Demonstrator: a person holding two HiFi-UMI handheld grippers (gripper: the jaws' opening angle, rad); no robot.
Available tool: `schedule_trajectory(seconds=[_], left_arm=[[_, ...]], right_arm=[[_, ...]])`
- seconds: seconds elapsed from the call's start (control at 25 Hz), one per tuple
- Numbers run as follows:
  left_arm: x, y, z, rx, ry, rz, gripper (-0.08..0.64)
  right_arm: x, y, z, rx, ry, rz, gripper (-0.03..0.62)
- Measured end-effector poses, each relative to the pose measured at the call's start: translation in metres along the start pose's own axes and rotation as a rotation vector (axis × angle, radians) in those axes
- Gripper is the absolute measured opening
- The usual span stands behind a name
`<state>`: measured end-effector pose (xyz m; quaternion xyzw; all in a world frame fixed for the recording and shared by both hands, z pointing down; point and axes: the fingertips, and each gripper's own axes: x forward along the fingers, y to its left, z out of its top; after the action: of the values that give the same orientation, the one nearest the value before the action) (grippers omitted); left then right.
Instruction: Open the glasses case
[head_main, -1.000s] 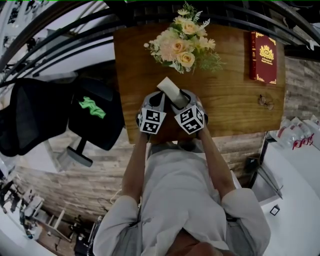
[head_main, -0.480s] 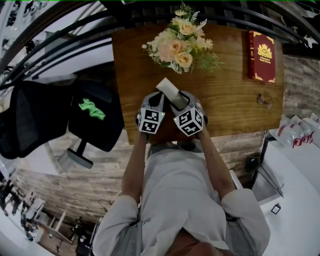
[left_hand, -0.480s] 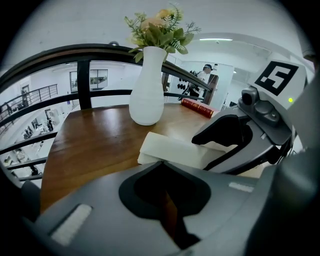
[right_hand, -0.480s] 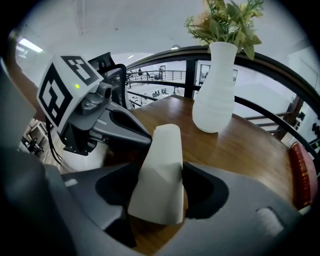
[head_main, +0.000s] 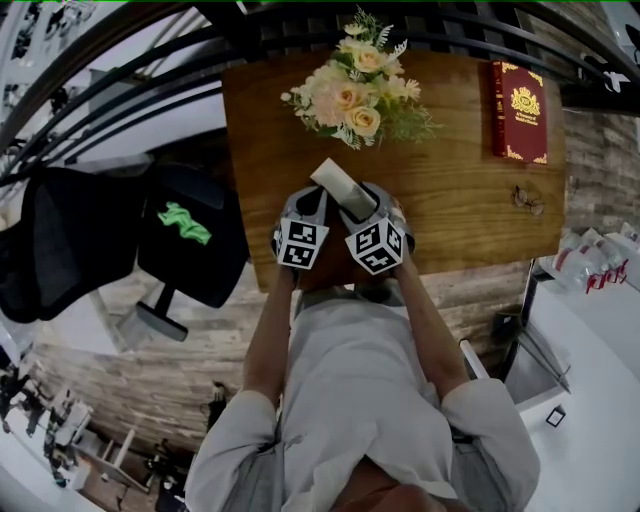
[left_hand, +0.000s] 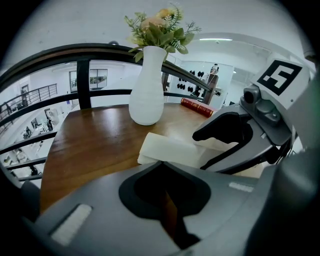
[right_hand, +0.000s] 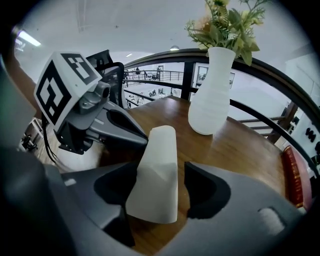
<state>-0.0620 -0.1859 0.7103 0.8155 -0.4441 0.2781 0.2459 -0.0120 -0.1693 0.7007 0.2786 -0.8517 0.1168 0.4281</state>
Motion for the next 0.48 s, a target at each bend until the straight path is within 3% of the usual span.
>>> schedule_trajectory(seconds=[0.24, 0.48], left_arm=[[0.000, 0.001, 0.000, -0.002, 0.001, 0.000, 0.020], [0.000, 0.000, 0.001, 0.000, 0.003, -0.006, 0.020]], right_arm=[[0.008, 0.010, -0.002, -0.055, 0.038, 0.052, 0.351], [0.014, 0.009, -0.011, -0.075, 0.081, 0.014, 0.318]])
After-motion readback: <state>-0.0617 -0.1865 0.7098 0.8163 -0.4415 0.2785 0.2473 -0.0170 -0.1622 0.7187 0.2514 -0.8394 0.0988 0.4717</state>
